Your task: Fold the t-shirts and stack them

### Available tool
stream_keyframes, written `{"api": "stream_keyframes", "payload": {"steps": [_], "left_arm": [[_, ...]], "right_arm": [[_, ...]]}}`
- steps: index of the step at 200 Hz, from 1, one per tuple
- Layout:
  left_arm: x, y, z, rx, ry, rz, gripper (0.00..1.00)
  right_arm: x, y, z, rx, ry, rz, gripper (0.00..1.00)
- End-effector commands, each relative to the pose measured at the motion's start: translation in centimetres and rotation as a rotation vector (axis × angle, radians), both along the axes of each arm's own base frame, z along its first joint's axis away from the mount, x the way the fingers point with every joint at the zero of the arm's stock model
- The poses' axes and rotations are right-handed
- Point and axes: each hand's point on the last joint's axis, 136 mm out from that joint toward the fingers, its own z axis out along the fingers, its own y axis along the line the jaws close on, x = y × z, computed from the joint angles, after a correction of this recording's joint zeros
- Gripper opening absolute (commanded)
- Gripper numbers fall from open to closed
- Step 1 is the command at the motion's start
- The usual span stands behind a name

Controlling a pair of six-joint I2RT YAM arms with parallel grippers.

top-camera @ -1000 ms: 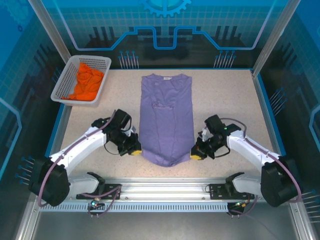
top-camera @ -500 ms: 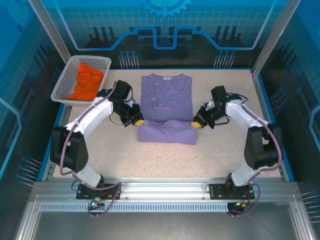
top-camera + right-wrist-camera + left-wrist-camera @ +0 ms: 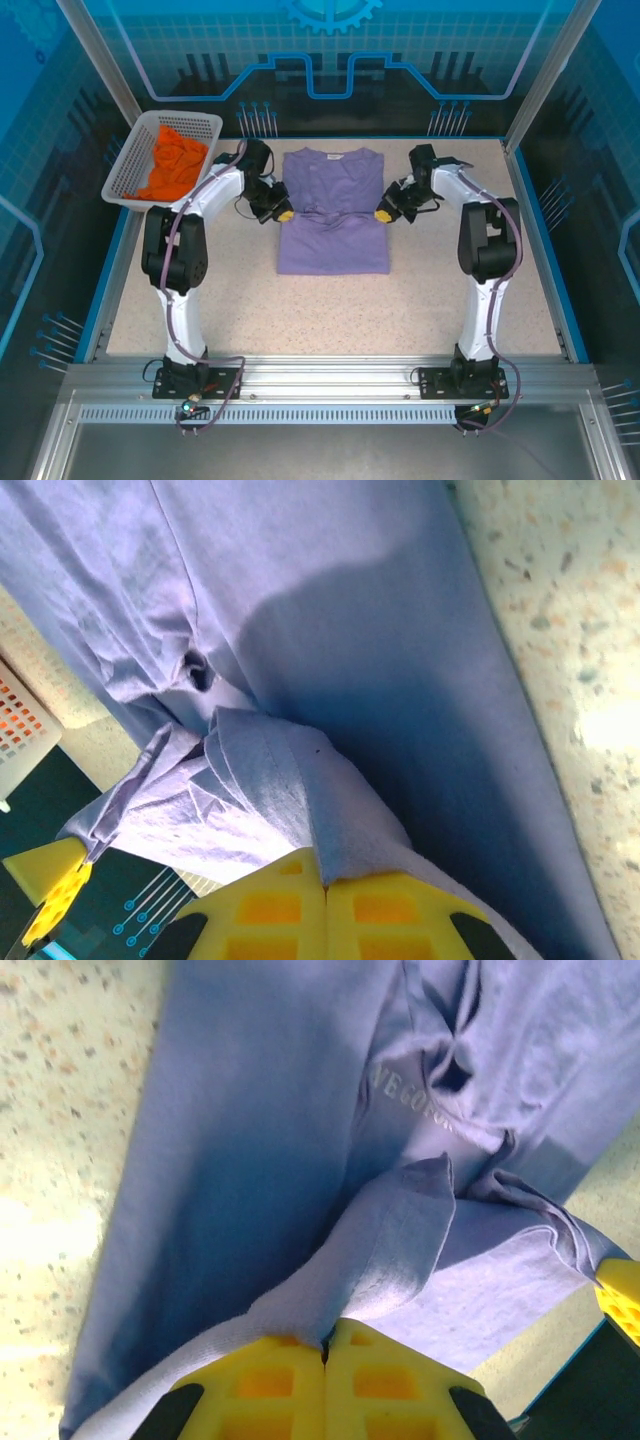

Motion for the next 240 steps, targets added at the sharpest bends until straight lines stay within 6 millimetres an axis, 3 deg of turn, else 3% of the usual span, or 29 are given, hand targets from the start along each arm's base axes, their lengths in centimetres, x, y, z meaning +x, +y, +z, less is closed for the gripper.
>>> {"api": "stream_keyframes", "payload": {"steps": [1, 79, 114, 123, 132, 140, 160, 183, 198, 212, 240], "left_arm": [[1.1, 1.0, -0.7, 0.022, -0.001, 0.016, 0.0], [3.4, 2.1, -2.6, -0.005, 0.01, 0.068, 0.0], [4.8, 2.2, -2.7, -0.025, -0.002, 0.066, 0.13], [5.2, 2.4, -2.4, -0.032, -0.01, 0.079, 0.19], [5.6, 2.6, -1.8, -0.042, -0.026, 0.087, 0.25], [5.9, 2.8, -1.0, -0.042, -0.049, 0.091, 0.31], [6.1, 4.0, 1.6, -0.003, -0.114, 0.099, 0.56], [5.1, 5.5, 4.6, 0.069, -0.201, 0.11, 0.66], [3.8, 5.5, 5.8, 0.073, -0.234, 0.111, 0.65], [2.3, 4.4, 6.2, 0.054, -0.244, 0.087, 0.58], [-0.8, -1.6, 5.1, -0.097, -0.248, -0.065, 0.28]], "right_arm": [[0.2, -0.3, -0.8, -0.011, 0.049, 0.007, 0.0], [1.2, -1.3, -3.1, -0.027, 0.096, -0.006, 0.0], [1.4, -1.9, -3.3, -0.024, 0.111, -0.031, 0.0], [1.4, -2.0, -3.3, -0.019, 0.118, -0.045, 0.17], [1.7, -2.2, -2.8, -0.007, 0.109, -0.061, 0.4], [2.1, -2.2, -2.1, 0.005, 0.088, -0.071, 0.51], [2.8, -3.0, 0.3, -0.002, 0.017, -0.092, 0.62], [2.2, -3.8, 2.7, -0.012, -0.051, -0.113, 0.64], [1.2, -2.9, 3.9, -0.005, -0.119, -0.077, 0.63], [-0.3, -1.2, 4.6, 0.034, -0.171, -0.024, 0.57], [-4.3, 2.6, 2.9, 0.09, -0.167, 0.075, 0.39]]}}
